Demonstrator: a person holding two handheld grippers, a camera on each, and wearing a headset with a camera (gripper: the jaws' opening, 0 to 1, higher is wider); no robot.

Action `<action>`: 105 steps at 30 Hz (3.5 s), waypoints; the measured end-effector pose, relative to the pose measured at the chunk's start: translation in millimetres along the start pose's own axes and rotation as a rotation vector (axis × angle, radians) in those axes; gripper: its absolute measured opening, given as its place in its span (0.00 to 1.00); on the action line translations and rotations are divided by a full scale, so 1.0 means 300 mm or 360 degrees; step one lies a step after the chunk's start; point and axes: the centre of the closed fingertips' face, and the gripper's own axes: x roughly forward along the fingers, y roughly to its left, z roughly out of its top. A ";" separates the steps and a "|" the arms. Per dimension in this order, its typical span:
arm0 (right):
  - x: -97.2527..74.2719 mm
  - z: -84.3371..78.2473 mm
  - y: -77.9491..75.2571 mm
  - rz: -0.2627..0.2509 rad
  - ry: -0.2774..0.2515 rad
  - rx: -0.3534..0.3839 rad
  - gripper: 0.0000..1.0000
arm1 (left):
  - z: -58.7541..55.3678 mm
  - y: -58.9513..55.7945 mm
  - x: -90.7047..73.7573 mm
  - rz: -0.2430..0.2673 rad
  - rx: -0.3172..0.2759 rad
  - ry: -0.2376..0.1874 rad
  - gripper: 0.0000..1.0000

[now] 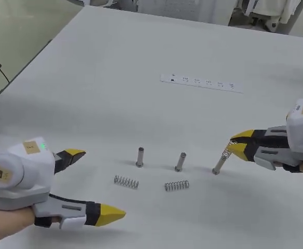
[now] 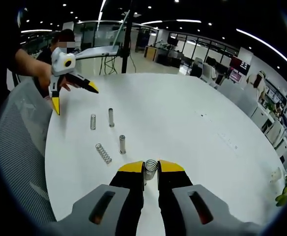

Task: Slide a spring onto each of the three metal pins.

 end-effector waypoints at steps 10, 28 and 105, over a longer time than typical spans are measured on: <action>0.015 -0.012 0.008 0.0011 0.0017 -0.0001 0.07 | -0.007 0.001 -0.002 0.0004 -0.0004 0.0003 0.98; 0.061 -0.067 0.018 0.0036 0.0086 0.0031 0.08 | -0.009 0.001 -0.001 0.0000 -0.0027 0.0004 0.98; 0.093 -0.217 0.059 0.0013 0.0218 0.0386 0.29 | -0.011 -0.006 -0.009 -0.0013 -0.0019 0.0028 0.98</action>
